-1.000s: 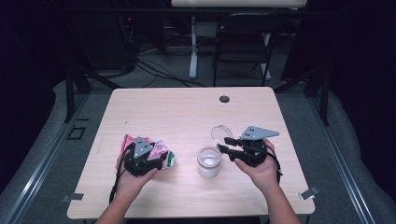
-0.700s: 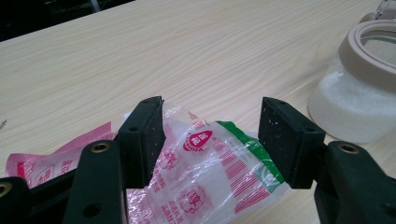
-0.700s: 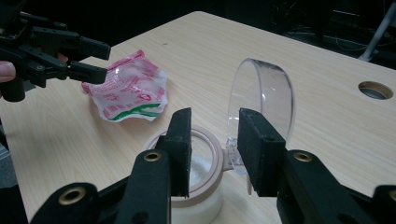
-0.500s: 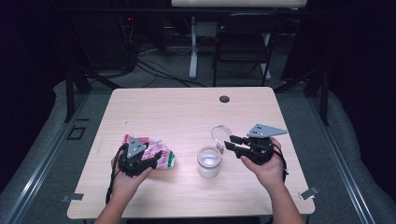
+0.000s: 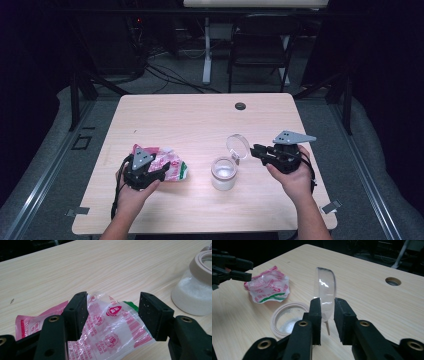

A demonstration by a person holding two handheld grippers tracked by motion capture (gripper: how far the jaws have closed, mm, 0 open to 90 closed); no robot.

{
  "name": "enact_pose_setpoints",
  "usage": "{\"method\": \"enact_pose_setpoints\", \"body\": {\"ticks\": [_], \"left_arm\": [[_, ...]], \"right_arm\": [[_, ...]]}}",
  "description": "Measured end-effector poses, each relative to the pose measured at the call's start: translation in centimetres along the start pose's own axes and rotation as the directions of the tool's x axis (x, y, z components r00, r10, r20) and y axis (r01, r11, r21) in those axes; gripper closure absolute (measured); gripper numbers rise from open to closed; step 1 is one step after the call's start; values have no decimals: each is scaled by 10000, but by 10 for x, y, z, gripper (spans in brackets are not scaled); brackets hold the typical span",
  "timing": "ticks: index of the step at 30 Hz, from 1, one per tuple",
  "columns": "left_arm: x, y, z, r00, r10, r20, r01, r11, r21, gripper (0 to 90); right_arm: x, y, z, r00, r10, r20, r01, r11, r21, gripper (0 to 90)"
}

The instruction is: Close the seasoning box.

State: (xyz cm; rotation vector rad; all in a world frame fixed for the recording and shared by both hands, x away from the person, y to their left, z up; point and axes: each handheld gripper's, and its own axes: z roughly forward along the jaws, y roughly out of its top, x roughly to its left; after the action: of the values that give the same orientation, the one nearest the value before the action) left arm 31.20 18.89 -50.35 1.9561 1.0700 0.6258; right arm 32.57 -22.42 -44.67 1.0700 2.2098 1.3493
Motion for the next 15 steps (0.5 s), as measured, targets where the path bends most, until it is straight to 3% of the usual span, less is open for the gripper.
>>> {"method": "enact_pose_setpoints", "body": {"ticks": [7, 15], "left_arm": [[0, -4, -3, 10000, -73, -44, 73, 10000, 35, 405], [-2, -6, -5, 9999, -111, -65, 111, 9999, 49, 408]], "right_arm": [[-10, -4, 1, 9991, 311, 286, -309, 9995, -79, 900], [-16, -9, 14, 9977, 501, 454, -504, 9987, 65, 900]]}}
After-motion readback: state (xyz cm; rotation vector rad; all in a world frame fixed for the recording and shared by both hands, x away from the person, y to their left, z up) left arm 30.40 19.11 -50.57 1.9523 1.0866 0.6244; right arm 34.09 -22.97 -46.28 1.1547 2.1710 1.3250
